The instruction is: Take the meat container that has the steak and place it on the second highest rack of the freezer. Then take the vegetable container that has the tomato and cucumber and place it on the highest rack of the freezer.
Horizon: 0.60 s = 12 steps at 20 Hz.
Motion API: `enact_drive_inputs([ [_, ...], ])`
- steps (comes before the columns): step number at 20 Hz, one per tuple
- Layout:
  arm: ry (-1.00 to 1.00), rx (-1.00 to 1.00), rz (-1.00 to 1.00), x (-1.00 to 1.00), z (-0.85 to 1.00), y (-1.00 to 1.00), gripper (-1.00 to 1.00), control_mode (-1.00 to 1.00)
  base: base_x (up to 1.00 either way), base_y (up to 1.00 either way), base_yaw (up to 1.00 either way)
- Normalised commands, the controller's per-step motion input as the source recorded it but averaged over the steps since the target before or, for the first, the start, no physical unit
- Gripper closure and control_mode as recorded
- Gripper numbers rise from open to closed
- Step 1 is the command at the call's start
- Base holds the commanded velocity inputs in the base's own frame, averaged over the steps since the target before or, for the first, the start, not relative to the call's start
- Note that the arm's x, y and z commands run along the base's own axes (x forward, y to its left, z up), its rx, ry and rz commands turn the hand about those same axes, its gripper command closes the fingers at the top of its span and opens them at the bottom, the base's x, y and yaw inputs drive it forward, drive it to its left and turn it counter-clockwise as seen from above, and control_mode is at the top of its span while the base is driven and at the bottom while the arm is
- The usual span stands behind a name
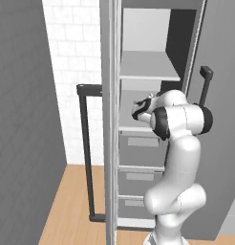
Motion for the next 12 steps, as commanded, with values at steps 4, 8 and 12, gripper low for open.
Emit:
enact_drive_inputs([
  [4,0.02,0.0,-0.06,-0.06,0.61,0.0,-1.0,-1.0,0.0,0.0,0.0],
  [8,0.08,0.0,-0.05,-0.04,0.62,0.0,-1.0,-1.0,0.0,0.0,0.0],
  [12,0.09,0.0,-0.02,-0.22,0.4,0.07,-1.0,-1.0,0.0,0.0,0.0],
])
